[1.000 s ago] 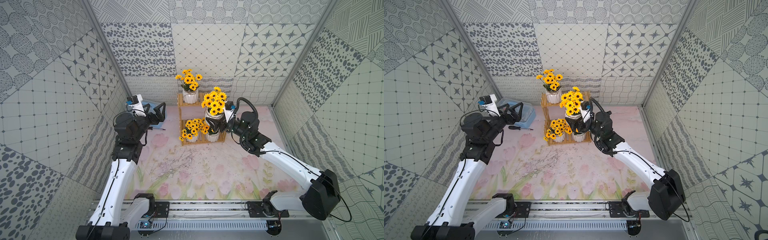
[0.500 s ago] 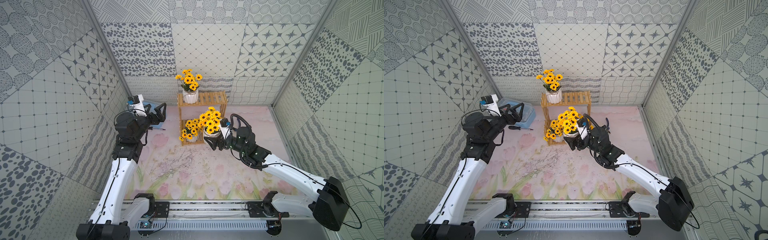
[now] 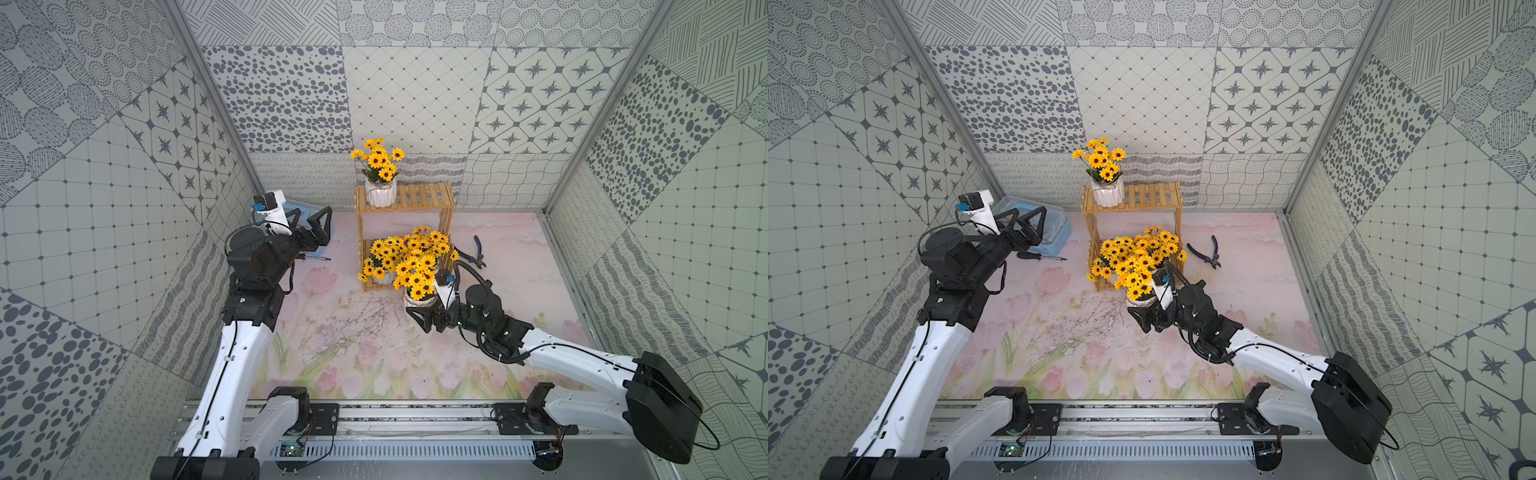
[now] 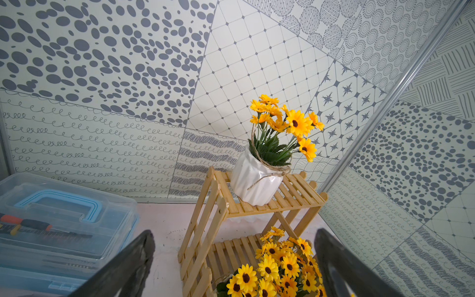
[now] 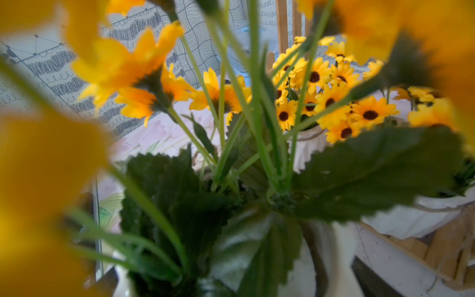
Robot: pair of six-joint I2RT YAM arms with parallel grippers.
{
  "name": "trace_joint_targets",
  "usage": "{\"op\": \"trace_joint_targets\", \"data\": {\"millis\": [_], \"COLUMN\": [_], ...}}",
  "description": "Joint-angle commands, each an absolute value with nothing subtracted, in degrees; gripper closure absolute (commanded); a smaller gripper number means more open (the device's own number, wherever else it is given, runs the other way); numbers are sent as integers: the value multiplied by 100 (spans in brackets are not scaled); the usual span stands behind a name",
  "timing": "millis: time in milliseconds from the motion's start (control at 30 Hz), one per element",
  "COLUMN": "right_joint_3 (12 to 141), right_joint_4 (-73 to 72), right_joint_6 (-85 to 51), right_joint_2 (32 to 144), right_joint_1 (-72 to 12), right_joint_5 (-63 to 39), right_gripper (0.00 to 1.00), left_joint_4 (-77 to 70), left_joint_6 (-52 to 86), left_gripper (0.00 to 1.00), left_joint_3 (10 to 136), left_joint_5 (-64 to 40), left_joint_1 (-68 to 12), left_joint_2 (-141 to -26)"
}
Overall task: Take the sunflower pots off the shelves
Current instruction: Place the sunflower pot at the center of the board.
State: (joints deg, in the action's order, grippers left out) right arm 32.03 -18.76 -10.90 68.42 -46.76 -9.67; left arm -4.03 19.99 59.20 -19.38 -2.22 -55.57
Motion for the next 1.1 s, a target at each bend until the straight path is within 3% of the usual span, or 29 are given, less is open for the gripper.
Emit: {"op": "trace_joint_targets", "data": {"millis": [0, 333, 1067], "right_joint_3": [3161, 3208, 3038], "right_joint_4": [-3224, -3870, -5355], "right_joint_6": [-1281, -1201, -782], "right_joint_2": [7086, 8286, 9991], "right_joint_1": [-4724, -4781, -5316], "right_joint_5": [-804, -871, 129], "right_gripper": [100, 100, 100], "left_joint_4": [-579, -493, -239], "left_joint_6": [2083, 2081, 1894], "left_gripper": [3, 3, 3], "left_joint_3": [5917, 5918, 6205], "left_joint_5": [-2148, -2143, -2160], "left_joint_1": [-204, -211, -209], "left_joint_2": [-5522, -5388, -5460]}}
